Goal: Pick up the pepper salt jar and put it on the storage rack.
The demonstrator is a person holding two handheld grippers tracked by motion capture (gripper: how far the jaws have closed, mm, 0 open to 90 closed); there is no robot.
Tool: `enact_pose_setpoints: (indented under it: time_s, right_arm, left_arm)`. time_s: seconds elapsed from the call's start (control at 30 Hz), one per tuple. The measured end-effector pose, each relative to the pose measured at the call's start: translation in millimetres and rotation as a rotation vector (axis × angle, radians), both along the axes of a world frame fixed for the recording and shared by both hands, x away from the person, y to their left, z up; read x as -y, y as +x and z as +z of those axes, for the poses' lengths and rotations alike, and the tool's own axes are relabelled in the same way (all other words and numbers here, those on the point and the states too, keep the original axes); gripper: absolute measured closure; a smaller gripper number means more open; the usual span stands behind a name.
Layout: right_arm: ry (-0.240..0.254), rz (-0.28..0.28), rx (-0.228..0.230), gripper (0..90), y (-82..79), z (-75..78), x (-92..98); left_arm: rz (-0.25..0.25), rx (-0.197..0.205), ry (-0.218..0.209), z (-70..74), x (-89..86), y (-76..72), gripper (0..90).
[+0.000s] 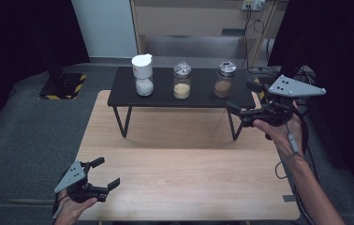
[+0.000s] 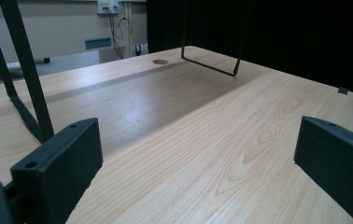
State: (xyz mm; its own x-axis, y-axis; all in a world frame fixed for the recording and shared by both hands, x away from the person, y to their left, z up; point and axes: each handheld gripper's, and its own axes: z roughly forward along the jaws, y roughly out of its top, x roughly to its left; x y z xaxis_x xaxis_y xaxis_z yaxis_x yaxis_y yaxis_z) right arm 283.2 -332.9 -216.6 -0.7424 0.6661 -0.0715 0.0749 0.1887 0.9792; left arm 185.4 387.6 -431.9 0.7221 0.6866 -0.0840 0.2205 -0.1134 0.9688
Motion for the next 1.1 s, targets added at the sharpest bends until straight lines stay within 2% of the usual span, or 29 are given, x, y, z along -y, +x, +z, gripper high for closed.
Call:
enact_pose_setpoints:
  time_s: [0.33,0.53,0.63,0.7,0.9,1.1]
  right_arm:
    - [0.014,-0.015,-0.006,5.5,-22.7,-29.5,17.2]
    - [0.002,-0.024,-0.001,5.6,-36.3,-48.2,23.0]
    - [-0.004,-0.025,-0.003,5.2,-39.7,-53.3,24.7]
    - [0.002,-0.027,-0.011,5.3,-44.3,-62.8,27.4]
    - [0.008,-0.024,-0.021,5.3,-51.8,-78.4,31.2]
    - [-0.005,-0.027,-0.039,4.9,-59.2,-94.9,35.0]
  left_arm:
    - [0.004,0.002,-0.002,-0.1,-0.9,-0.9,0.0]
    - [0.008,0.003,-0.004,-0.2,-0.9,-1.4,0.0]
    - [0.008,0.004,-0.003,-0.1,-0.8,-1.4,0.0]
    - [0.008,0.005,-0.004,-0.2,-0.8,-1.6,0.0]
    - [0.011,0.008,-0.004,-0.1,-0.6,-2.3,0.0]
    - [0.014,0.011,-0.003,0.0,-0.5,-3.0,0.0]
